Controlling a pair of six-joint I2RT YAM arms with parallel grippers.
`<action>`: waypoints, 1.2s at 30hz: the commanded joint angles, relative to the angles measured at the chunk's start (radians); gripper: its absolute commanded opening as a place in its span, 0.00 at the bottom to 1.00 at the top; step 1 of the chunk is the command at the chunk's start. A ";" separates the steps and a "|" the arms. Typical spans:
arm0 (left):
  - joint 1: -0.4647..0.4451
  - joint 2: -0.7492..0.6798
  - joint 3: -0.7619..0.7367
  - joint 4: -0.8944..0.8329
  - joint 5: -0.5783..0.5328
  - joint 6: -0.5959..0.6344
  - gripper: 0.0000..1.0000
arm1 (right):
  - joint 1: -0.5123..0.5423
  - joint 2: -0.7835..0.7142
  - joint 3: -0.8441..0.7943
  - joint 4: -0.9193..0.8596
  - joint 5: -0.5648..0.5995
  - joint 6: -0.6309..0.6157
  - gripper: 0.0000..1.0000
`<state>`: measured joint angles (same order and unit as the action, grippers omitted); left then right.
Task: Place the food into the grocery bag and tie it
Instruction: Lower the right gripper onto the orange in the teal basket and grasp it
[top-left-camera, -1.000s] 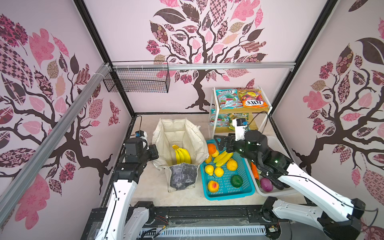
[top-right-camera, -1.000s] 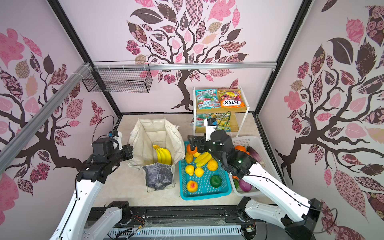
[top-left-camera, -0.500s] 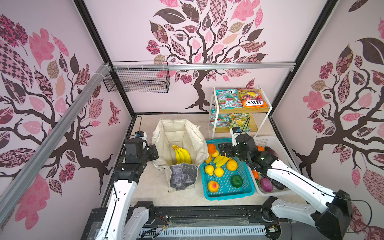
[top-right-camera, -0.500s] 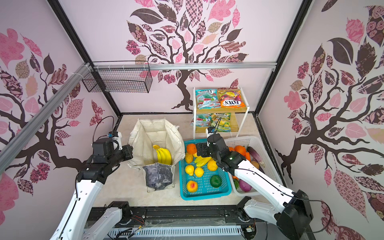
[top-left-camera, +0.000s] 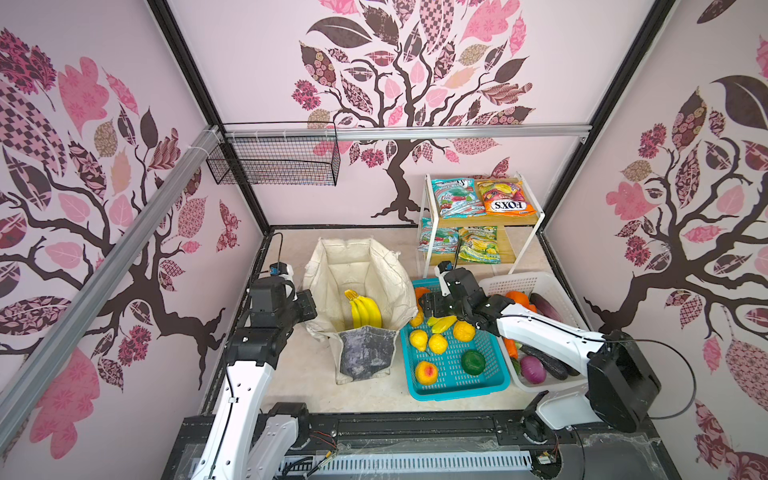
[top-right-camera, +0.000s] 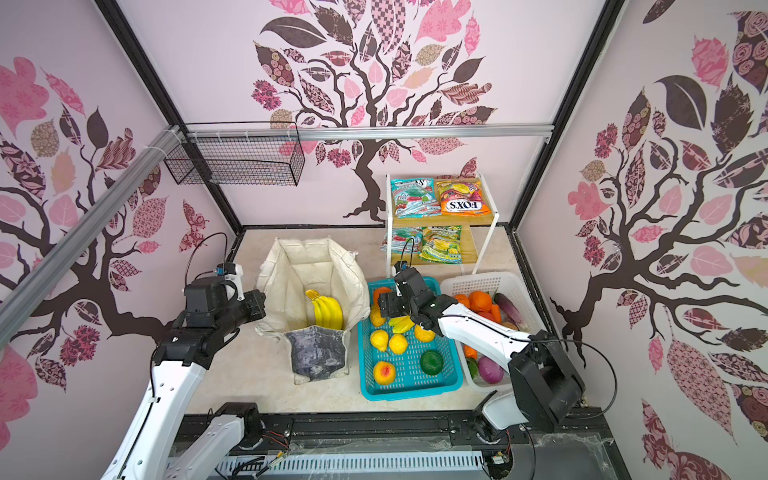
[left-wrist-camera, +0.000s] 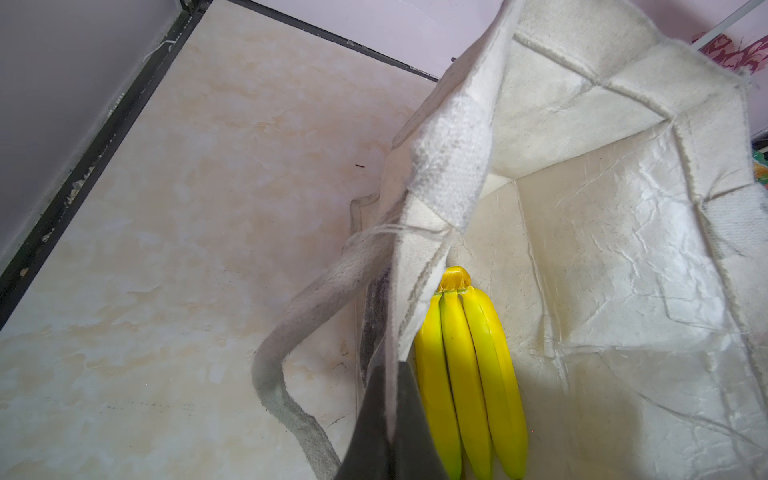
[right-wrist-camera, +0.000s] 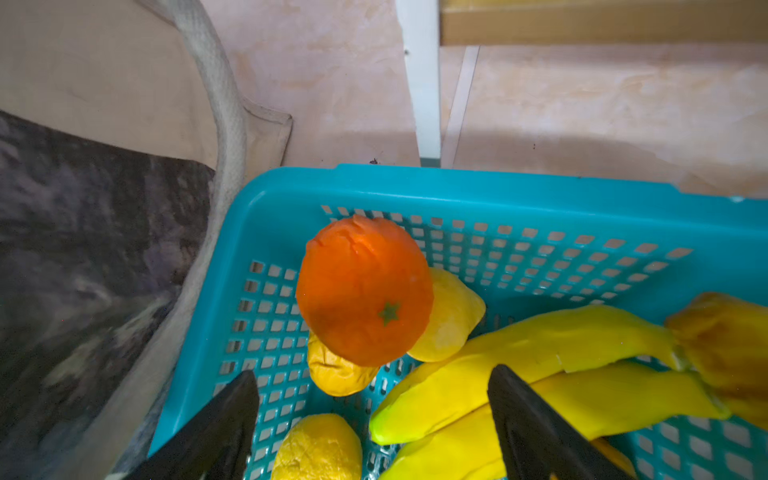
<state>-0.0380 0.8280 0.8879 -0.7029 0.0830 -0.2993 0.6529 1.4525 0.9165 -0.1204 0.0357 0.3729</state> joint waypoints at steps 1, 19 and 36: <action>-0.001 -0.004 -0.022 0.019 0.006 -0.004 0.00 | -0.003 0.064 0.054 0.043 0.001 -0.006 0.89; -0.002 0.002 -0.025 0.020 0.020 0.000 0.00 | -0.003 0.228 0.072 0.135 0.060 0.043 0.83; -0.003 0.005 -0.025 0.019 0.034 0.003 0.00 | -0.002 0.081 0.010 0.128 -0.002 0.078 0.62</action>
<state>-0.0380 0.8375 0.8879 -0.6964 0.1036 -0.2989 0.6529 1.6302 0.9367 0.0326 0.0441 0.4305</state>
